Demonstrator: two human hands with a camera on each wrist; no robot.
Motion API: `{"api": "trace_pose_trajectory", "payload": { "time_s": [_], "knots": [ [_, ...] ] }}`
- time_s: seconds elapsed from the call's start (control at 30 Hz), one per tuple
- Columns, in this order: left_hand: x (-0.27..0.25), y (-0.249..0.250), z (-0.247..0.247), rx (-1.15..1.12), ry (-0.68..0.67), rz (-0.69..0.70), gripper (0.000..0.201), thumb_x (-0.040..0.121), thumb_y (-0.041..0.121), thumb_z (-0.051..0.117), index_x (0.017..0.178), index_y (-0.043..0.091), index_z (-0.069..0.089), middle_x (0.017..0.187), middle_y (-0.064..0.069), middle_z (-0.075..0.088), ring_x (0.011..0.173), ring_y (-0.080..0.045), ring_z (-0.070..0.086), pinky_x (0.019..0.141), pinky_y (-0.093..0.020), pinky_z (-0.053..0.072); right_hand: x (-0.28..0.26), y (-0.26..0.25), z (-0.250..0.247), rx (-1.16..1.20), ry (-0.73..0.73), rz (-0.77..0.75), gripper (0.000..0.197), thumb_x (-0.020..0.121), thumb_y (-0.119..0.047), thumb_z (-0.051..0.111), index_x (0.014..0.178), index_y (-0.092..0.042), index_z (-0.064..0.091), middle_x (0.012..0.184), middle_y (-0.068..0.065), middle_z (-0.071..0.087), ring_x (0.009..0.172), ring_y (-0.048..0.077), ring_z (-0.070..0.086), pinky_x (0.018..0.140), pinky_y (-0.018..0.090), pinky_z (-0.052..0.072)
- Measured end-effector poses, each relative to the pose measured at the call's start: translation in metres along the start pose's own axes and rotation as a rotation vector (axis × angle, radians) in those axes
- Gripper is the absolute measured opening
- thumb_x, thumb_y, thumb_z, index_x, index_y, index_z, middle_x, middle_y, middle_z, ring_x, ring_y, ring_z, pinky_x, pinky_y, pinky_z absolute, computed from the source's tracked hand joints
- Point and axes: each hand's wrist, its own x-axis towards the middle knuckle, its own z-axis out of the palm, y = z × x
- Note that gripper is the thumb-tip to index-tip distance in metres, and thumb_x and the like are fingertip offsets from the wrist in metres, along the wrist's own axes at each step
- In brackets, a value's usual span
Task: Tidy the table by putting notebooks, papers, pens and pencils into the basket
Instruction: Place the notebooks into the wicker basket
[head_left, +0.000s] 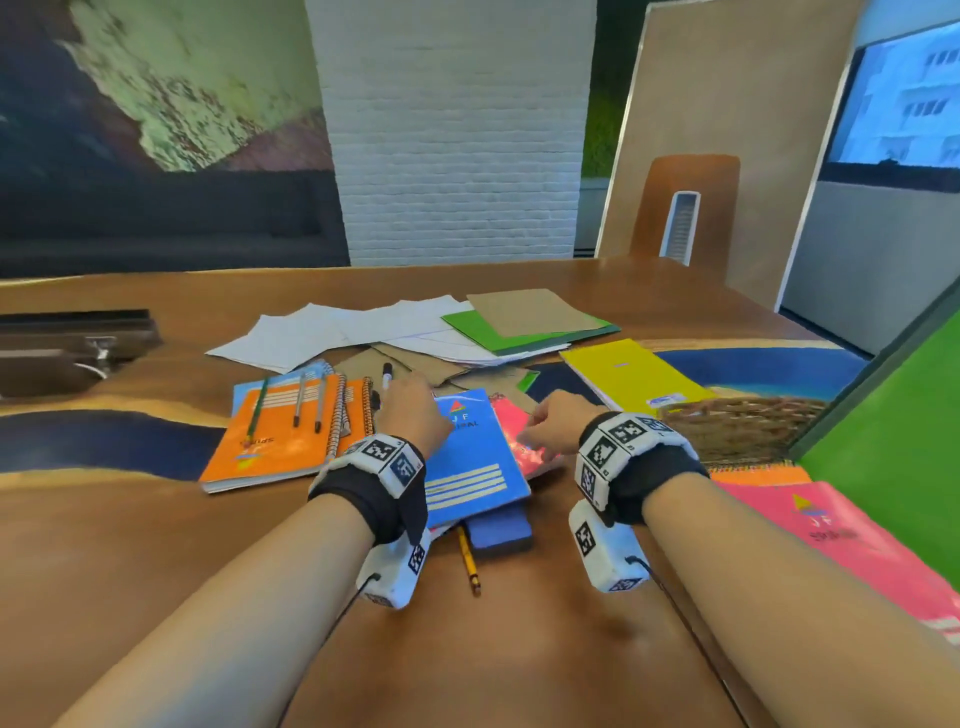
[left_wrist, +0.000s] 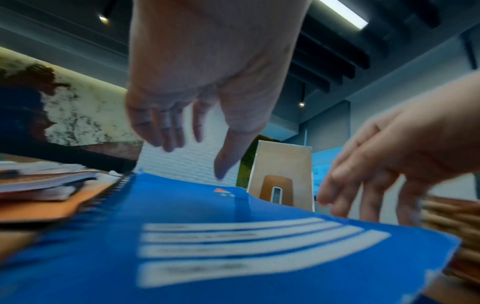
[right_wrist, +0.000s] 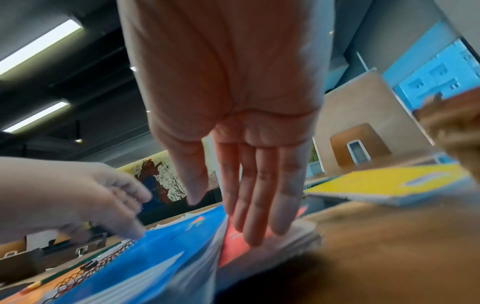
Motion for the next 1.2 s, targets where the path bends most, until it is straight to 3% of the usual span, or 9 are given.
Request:
{"api": "trace_pose_trajectory", "payload": {
  "time_s": [0.1,0.2,0.3,0.57,0.8,0.87,0.93,1.07,1.2],
  "knots": [
    [0.000,-0.025,-0.012,0.074,-0.176,-0.227,0.073,0.071,0.030,0.080,0.129,0.001,0.046,0.131,-0.017,0.051,0.121,-0.031,0.051,0.098,-0.041,0.047,0.009,-0.008,0.021,0.054,-0.085,0.082,0.039,0.088,-0.031,0.062,0.117,-0.005,0.057,0.103,0.012,0.065,0.091,0.022,0.061,0.069,0.029,0.049],
    [-0.002,-0.040,-0.015,-0.055,-0.371,-0.291,0.054,0.072,0.033,0.081,0.110,0.002,0.057,0.101,-0.011,0.062,0.096,-0.027,0.062,0.089,-0.037,0.051,0.019,-0.015,0.031,-0.003,-0.102,0.115,0.046,0.085,-0.035,0.066,0.116,-0.003,0.055,0.110,0.010,0.064,0.086,0.020,0.055,0.082,0.031,0.049],
    [-0.004,-0.048,-0.012,-0.227,-0.353,-0.336,0.033,0.076,0.024,0.079,0.081,0.005,0.052,0.075,-0.005,0.052,0.068,-0.019,0.052,0.087,-0.036,0.051,0.023,-0.018,0.034,-0.017,-0.119,0.141,0.035,0.077,-0.034,0.074,0.091,-0.009,0.055,0.090,0.003,0.060,0.080,0.018,0.056,0.071,0.029,0.049],
    [0.001,-0.061,-0.018,-0.777,-0.188,-0.417,0.023,0.089,0.018,0.063,0.073,0.013,0.046,0.090,-0.009,0.058,0.087,-0.025,0.057,0.078,-0.037,0.049,0.030,-0.029,0.029,0.065,-0.120,0.089,0.062,0.073,-0.021,0.077,0.126,-0.006,0.048,0.121,0.011,0.058,0.116,0.034,0.055,0.096,0.045,0.047],
    [-0.001,-0.029,-0.034,-0.984,0.121,-0.224,0.020,0.085,0.007,0.066,0.092,0.018,0.052,0.107,-0.006,0.063,0.098,-0.027,0.063,0.089,-0.044,0.053,0.016,-0.033,0.002,0.269,0.097,-0.039,0.045,0.092,-0.005,0.051,0.135,-0.012,0.041,0.131,0.011,0.054,0.112,0.031,0.056,0.089,0.038,0.048],
    [-0.001,-0.017,-0.034,-0.938,0.191,-0.168,0.037,0.085,0.009,0.067,0.116,0.017,0.049,0.110,-0.003,0.059,0.096,-0.023,0.061,0.086,-0.038,0.054,0.009,-0.027,-0.008,0.298,0.150,-0.088,0.051,0.093,-0.002,0.047,0.141,-0.017,0.037,0.138,0.006,0.049,0.115,0.028,0.055,0.090,0.038,0.047],
    [-0.001,-0.006,-0.032,-0.899,0.214,-0.130,0.049,0.087,0.012,0.064,0.130,0.019,0.043,0.112,-0.002,0.054,0.094,-0.021,0.059,0.083,-0.036,0.054,-0.001,-0.021,-0.020,0.303,0.192,-0.119,0.054,0.094,0.000,0.045,0.144,-0.018,0.034,0.140,0.005,0.047,0.117,0.027,0.054,0.086,0.034,0.046],
    [0.002,0.019,-0.025,-0.894,0.159,-0.125,0.033,0.088,0.017,0.062,0.119,0.017,0.050,0.116,-0.010,0.059,0.085,-0.027,0.063,0.068,-0.033,0.054,-0.016,-0.001,-0.048,0.239,0.222,-0.084,0.050,0.093,-0.001,0.046,0.141,-0.017,0.040,0.127,0.010,0.057,0.093,0.029,0.059,0.062,0.032,0.046],
    [0.003,0.048,-0.013,-0.953,0.060,-0.127,0.029,0.087,0.014,0.063,0.114,0.010,0.054,0.109,-0.017,0.062,0.073,-0.025,0.061,0.051,-0.029,0.050,-0.034,0.026,-0.078,0.197,0.268,-0.015,0.042,0.092,-0.004,0.050,0.132,-0.017,0.051,0.120,0.010,0.062,0.098,0.030,0.063,0.077,0.035,0.050]
  ]
}}
